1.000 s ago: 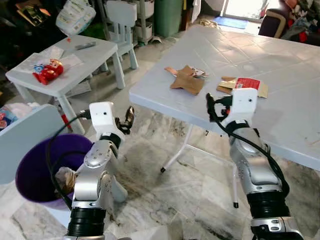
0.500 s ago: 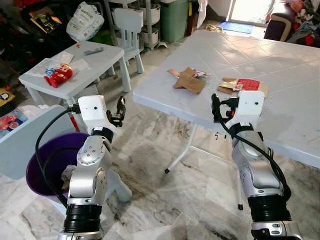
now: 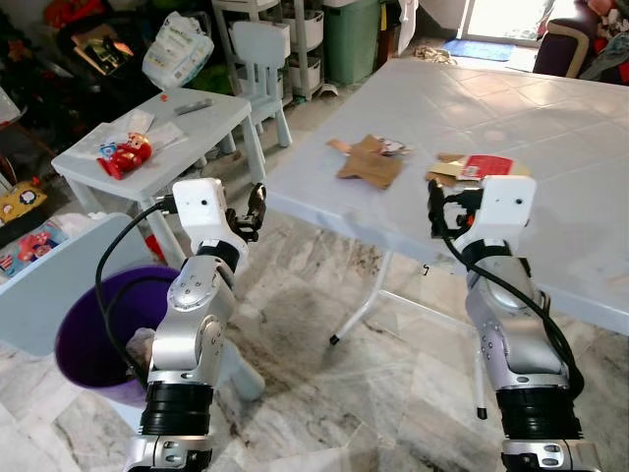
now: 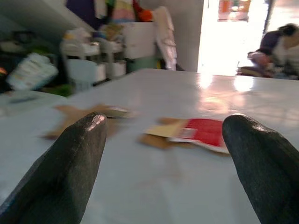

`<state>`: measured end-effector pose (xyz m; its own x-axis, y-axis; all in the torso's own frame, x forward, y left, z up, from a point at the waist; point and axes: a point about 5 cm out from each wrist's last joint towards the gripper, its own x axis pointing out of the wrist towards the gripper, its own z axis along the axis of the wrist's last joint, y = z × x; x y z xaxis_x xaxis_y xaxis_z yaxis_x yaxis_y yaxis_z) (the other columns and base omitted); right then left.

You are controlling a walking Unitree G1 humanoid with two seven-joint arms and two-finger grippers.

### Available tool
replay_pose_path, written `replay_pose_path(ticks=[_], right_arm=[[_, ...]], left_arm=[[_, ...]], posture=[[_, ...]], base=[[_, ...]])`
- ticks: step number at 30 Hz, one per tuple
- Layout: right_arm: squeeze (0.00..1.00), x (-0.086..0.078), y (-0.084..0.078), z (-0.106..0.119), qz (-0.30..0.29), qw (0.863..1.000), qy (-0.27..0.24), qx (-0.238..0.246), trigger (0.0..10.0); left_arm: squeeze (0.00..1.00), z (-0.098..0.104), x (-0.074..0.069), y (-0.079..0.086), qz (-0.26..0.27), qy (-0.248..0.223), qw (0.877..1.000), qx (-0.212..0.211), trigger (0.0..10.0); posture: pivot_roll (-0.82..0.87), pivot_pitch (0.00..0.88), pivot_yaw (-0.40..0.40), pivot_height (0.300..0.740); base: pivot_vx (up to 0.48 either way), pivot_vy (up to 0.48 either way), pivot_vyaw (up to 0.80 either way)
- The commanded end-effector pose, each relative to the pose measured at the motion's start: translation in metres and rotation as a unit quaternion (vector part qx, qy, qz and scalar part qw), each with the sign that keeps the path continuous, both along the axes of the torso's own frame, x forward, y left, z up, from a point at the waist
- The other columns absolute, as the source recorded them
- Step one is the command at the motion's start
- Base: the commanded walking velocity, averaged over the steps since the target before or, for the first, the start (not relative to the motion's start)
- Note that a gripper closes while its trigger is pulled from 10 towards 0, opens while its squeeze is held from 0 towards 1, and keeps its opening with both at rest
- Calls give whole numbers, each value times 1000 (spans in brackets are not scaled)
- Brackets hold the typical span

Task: Picking trash to rubbish bin

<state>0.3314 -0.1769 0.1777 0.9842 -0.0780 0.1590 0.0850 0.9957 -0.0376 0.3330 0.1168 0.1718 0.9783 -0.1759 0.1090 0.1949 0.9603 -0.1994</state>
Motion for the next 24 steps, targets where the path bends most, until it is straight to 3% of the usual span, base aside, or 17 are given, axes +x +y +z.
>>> replay_pose_path(ticks=[1, 8, 14, 18, 24], right_arm=[[0, -3, 3, 6, -1, 1000, -10, -3, 10000], [0, -5, 15, 8, 34, 999, -5, -31, 10000], [0, -4, 12, 7, 41, 998, -1, -39, 10000], [0, 4, 7, 5, 35, 999, 5, -32, 10000], [0, 5, 17, 3, 47, 999, 7, -22, 10000]], left_arm=[[0, 3, 3, 2, -9, -4, 1000, 9, 10000], [0, -10, 7, 9, 13, 15, 1000, -12, 10000], [0, -12, 6, 7, 22, 17, 999, -23, 10000], [0, -12, 1, 10, 36, 16, 998, -39, 10000], [0, -13, 0, 18, 50, 18, 998, -34, 10000]], posture=[[-19, 0, 74, 740], [-59, 0, 37, 740], [-46, 0, 25, 740], [0, 0, 19, 740], [25, 14, 19, 740]], base=[[0, -465, 0], [0, -465, 0], [0, -437, 0], [0, 0, 0], [0, 0, 0]])
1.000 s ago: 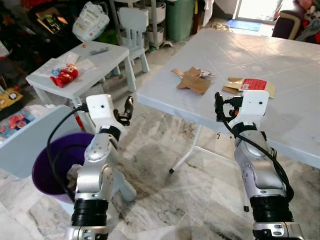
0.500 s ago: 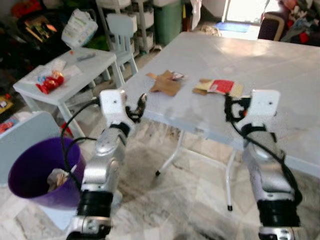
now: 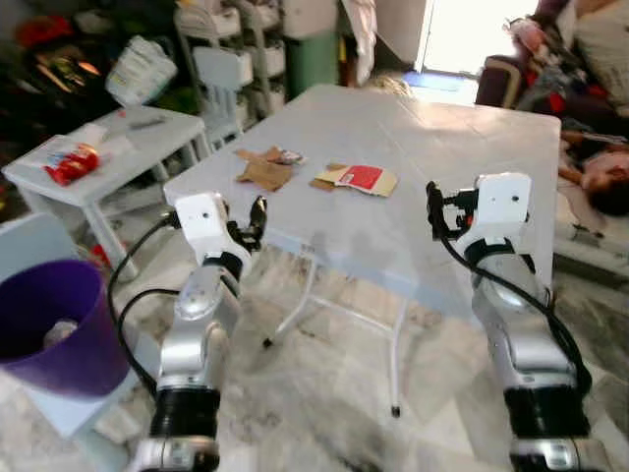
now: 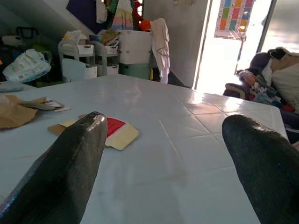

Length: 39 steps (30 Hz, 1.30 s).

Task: Picking trash to rubbish bin

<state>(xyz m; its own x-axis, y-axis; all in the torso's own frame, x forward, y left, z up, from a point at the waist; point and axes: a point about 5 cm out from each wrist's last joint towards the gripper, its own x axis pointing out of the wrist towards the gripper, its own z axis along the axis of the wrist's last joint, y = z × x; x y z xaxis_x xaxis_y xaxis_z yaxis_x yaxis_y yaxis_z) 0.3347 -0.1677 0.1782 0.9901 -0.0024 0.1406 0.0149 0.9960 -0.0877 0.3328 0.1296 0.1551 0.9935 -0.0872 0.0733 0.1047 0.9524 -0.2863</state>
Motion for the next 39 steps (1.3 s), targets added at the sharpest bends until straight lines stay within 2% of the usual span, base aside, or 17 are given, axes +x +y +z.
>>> replay_pose_path(ticks=[1, 9, 22, 31, 36, 39], right_arm=[[0, 1, 9, 2, 15, 1000, -3, 6, 10000], [0, 1, 15, -2, 20, 1000, -1, 17, 10000], [0, 4, 14, -4, 14, 1000, -4, 18, 10000], [0, 9, 24, -14, 19, 999, 0, 32, 10000], [0, 13, 31, -11, 23, 999, -6, 39, 10000], [0, 13, 31, -9, 31, 999, -7, 28, 10000]], left_arm=[[0, 4, 0, 7, 11, -5, 1000, 7, 10000], [0, 4, -2, 12, 18, 1, 1000, 11, 10000], [0, 7, 0, 14, 25, 4, 999, 23, 10000], [0, 10, -2, 16, 18, 8, 999, 46, 10000], [0, 11, -2, 23, 22, 8, 998, 54, 10000], [0, 10, 0, 24, 31, 10, 998, 51, 10000]], posture=[[29, 16, 20, 740], [37, 22, 30, 740], [61, 15, 49, 740], [142, 0, 84, 740], [138, 0, 83, 740], [123, 0, 68, 740]], base=[[0, 0, 0], [0, 0, 0], [0, 0, 0], [0, 0, 0], [0, 0, 0], [0, 0, 0]])
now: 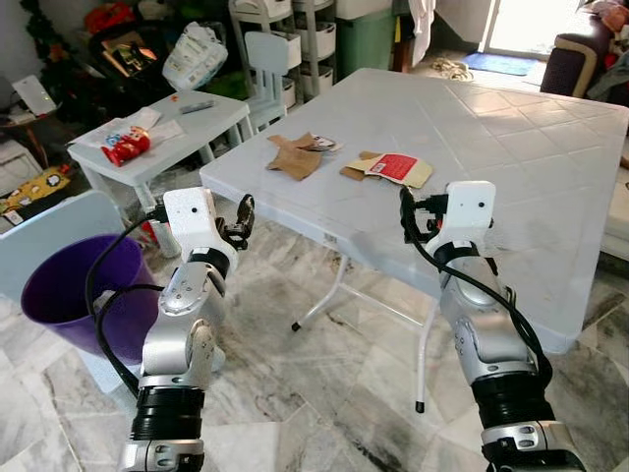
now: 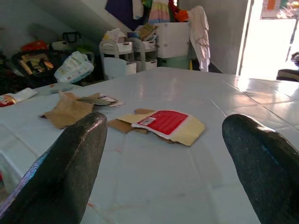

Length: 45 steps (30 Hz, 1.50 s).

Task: Picking trash to rubbish bin

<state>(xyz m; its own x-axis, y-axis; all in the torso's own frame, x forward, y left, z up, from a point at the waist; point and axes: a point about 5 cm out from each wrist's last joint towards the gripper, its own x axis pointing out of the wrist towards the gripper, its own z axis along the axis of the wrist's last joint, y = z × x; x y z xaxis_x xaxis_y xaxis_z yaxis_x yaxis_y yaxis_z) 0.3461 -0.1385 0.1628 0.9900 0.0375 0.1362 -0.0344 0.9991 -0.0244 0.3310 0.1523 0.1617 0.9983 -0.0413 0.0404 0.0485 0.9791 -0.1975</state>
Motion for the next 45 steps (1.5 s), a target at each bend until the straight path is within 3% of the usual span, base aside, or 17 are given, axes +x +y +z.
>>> replay_pose_path(ticks=[1, 9, 15, 19, 22, 29, 37, 45], right_arm=[[0, 2, 0, 6, 6, 1000, -10, -7, 10000], [0, -6, -19, 7, 8, 999, 0, -53, 10000], [0, -6, -24, 11, 9, 997, 4, -77, 10000], [0, -5, -18, 14, 21, 996, 4, -84, 10000], [0, -3, -16, 15, 23, 997, 0, -77, 10000], [0, 2, -8, 8, 15, 998, -9, -57, 10000], [0, 7, -10, 11, 11, 999, -19, -42, 10000], [0, 5, -11, 23, 11, 999, -40, -34, 10000]], left_arm=[[0, 3, 2, 1, 7, -4, 1000, 2, 10000], [0, -7, -1, -9, 18, 2, 1000, -17, 10000], [0, -5, 3, -16, 10, -5, 1000, -16, 10000], [0, 2, 10, -17, 3, -16, 1000, -11, 10000], [0, 4, 12, -17, 5, -18, 1000, -14, 10000], [0, -8, 11, -11, 14, 4, 1000, -19, 10000], [0, -1, 15, -11, 16, -7, 1000, -13, 10000], [0, 8, 11, -8, 9, -31, 999, -21, 10000]], posture=[[115, 0, 60, 740], [27, 39, -40, 740], [3, 41, -93, 740], [-1, 40, -91, 740], [6, 38, -27, 740], [-3, 36, 40, 740], [25, 31, 43, 740], [26, 34, 38, 740]], base=[[0, 0, 0], [0, 0, 0], [0, 0, 0], [0, 0, 0], [0, 0, 0], [0, 0, 0], [0, 0, 0], [0, 0, 0]])
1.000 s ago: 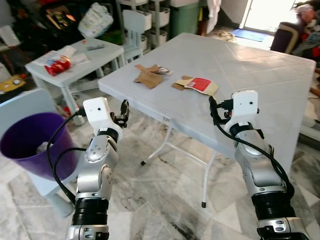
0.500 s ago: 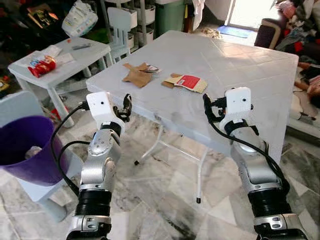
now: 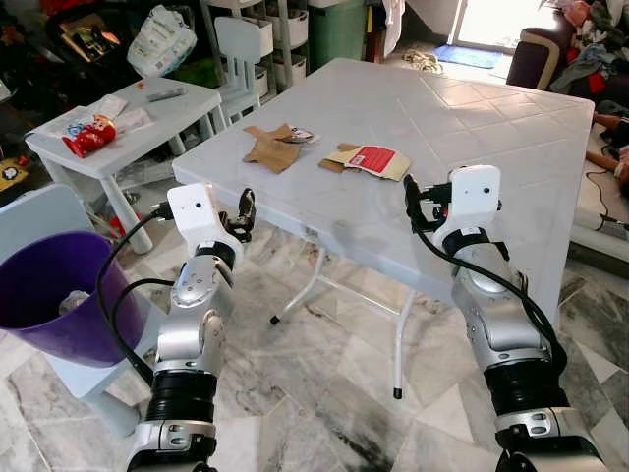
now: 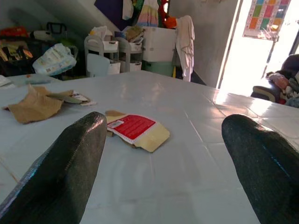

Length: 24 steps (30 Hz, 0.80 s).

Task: Picking trash to rubbish bin

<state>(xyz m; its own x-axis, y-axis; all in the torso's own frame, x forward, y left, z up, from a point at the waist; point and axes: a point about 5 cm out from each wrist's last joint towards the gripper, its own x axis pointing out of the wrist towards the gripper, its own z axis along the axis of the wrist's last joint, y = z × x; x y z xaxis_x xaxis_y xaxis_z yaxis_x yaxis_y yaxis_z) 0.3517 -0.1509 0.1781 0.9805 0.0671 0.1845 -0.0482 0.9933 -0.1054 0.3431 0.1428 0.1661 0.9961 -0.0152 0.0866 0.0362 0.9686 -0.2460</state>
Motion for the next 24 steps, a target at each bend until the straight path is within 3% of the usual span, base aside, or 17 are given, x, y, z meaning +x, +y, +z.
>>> replay_pose_path(ticks=[1, 5, 24], right_arm=[[0, 0, 1, 7, 3, 1000, -13, 5, 10000], [0, -3, 5, 4, 8, 1000, -8, 9, 10000], [0, -5, 17, 4, 45, 999, -7, -1, 10000]], left_arm=[[0, 3, -2, 1, -2, -8, 1000, 5, 10000], [0, 4, -2, 0, -6, -12, 1000, 3, 10000], [0, 2, -4, 0, -1, -5, 1000, 4, 10000]], posture=[[26, 34, 38, 740], [27, 40, 37, 740], [25, 41, 28, 740]], base=[[0, 0, 0], [60, 0, 0], [327, 0, 0]])
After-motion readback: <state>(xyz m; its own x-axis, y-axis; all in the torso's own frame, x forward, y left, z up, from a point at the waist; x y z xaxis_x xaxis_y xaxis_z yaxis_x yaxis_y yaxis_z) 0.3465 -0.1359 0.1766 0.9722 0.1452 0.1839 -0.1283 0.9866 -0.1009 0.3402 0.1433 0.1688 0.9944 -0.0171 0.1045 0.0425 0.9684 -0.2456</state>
